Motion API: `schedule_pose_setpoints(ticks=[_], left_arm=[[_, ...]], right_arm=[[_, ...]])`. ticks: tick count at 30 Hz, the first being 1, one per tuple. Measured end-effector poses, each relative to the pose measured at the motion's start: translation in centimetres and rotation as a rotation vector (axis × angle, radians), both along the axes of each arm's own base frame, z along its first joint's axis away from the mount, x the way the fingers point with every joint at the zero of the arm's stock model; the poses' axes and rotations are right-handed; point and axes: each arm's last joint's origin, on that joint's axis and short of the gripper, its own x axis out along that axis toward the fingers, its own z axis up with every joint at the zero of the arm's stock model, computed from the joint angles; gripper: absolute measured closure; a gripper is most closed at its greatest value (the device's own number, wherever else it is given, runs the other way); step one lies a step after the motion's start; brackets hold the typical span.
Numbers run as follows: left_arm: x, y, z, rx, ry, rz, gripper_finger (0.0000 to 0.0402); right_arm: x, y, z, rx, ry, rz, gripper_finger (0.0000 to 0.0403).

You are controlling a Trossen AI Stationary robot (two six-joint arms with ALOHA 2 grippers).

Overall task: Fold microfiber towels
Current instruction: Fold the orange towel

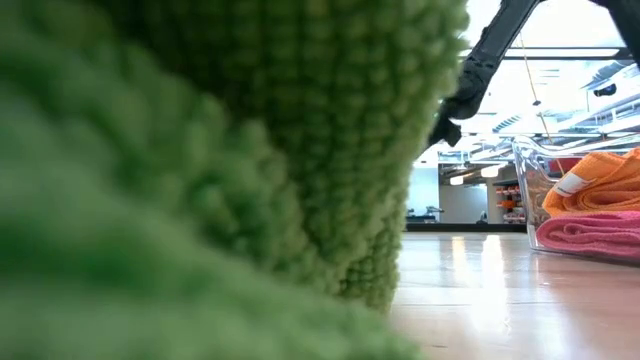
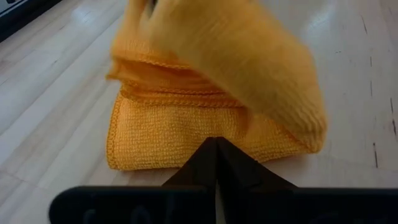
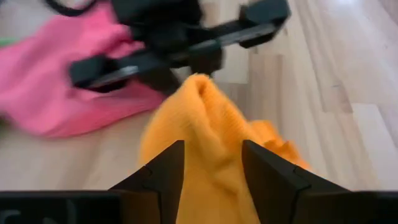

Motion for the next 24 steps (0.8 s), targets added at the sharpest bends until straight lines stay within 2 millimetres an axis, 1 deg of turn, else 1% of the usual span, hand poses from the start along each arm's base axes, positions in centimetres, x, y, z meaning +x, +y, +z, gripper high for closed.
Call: schedule_pose_setpoints(ticks=[3,6,10,13,16,18,20,24], left_arm=[[0.0,0.0,0.0,0.001,0.005,0.001,0.0388],[0.0,0.0,0.0,0.0,0.006,0.001,0.0384],[0.0,0.0,0.0,0.0,0.005,0.001,0.0376],[0.0,0.0,0.0,0.01,0.008,-0.006,0.0377],[0.0,0.0,0.0,0.012,0.01,-0.008,0.0383],[0.0,-0.1,-0.1,0.013,0.013,-0.011,0.0386],[0.0,-0.4,0.1,0.034,0.025,-0.031,0.0387],[-0.4,-1.3,1.4,0.086,0.077,-0.115,0.0383]], right_arm=[[1.0,-0.5,-1.1,-0.021,0.013,-0.026,0.0242],[1.6,-1.1,-2.2,-0.045,0.025,-0.077,0.0252],[1.7,-1.9,-2.9,-0.014,0.032,-0.125,0.0264],[1.7,-2.0,-4.6,0.004,0.072,-0.147,0.0273],[1.9,-1.9,-5.7,0.013,0.091,-0.155,0.0281],[1.9,-1.9,-5.9,0.014,0.095,-0.156,0.0284],[1.9,-1.9,-5.6,0.015,0.096,-0.163,0.0285],[1.8,-1.8,-4.7,0.011,0.092,-0.166,0.0285]])
